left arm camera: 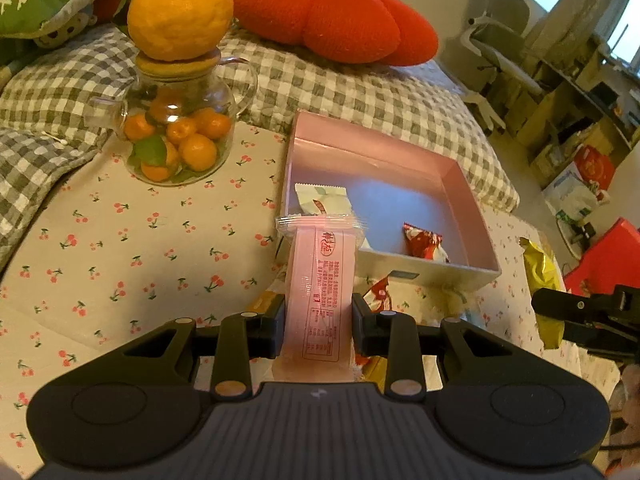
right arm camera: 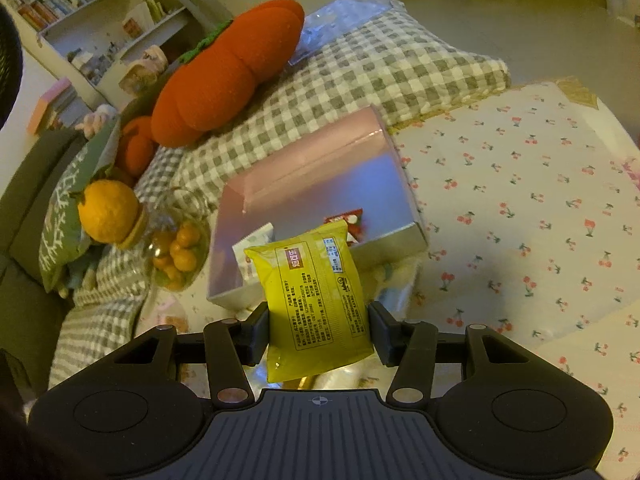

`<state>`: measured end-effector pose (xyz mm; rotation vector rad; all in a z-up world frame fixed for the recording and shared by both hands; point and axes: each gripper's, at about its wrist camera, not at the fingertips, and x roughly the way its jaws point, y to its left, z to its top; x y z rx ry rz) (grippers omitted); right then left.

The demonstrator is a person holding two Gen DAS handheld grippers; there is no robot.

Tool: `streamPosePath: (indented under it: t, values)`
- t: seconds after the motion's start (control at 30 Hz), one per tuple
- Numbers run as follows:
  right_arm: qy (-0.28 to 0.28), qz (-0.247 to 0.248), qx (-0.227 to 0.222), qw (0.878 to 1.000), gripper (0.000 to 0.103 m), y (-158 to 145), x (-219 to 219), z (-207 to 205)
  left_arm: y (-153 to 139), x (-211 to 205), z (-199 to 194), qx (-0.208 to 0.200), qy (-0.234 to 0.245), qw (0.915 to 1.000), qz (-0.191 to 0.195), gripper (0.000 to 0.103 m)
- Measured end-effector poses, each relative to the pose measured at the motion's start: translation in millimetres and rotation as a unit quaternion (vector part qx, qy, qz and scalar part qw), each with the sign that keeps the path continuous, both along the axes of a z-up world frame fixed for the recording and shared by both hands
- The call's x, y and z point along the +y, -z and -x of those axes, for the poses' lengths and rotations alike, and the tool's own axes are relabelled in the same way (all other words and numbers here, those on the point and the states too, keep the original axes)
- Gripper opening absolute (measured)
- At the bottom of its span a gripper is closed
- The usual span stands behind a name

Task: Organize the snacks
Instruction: 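Lower the pink bar into the box with the left tool while the right tool drops the yellow pack in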

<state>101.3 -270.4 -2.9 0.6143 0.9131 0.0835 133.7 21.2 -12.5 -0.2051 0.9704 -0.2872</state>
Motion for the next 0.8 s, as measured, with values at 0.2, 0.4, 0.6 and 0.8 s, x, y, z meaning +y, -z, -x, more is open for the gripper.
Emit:
streamPosePath:
  t: [0.2, 0.4, 0.6, 0.8]
  values:
    - [-0.001, -0.007, -0.002, 1.000, 0.050, 7.2, 2.6, -12.8, 4.3, -6.1, -14.5, -0.002, -0.007, 0.9998, 0.017, 0.029]
    - [0.011, -0.013, 0.003, 1.000, 0.050, 18.3, -5.8, -28.7, 10.1, -12.3, -29.7, -0.011, -0.009, 0.9996, 0.025, 0.029]
    - [0.023, -0.028, 0.012, 0.999, 0.050, 26.0, -15.1, -46.3, 10.8, -24.9, -44.9, -0.019, -0.009, 0.9994, 0.027, 0.029]
    - [0.024, -0.018, 0.005, 1.000, 0.051, 33.0, -15.9, -81.7, 16.0, -52.1, -71.4, -0.035, 0.003, 0.9990, 0.025, 0.030]
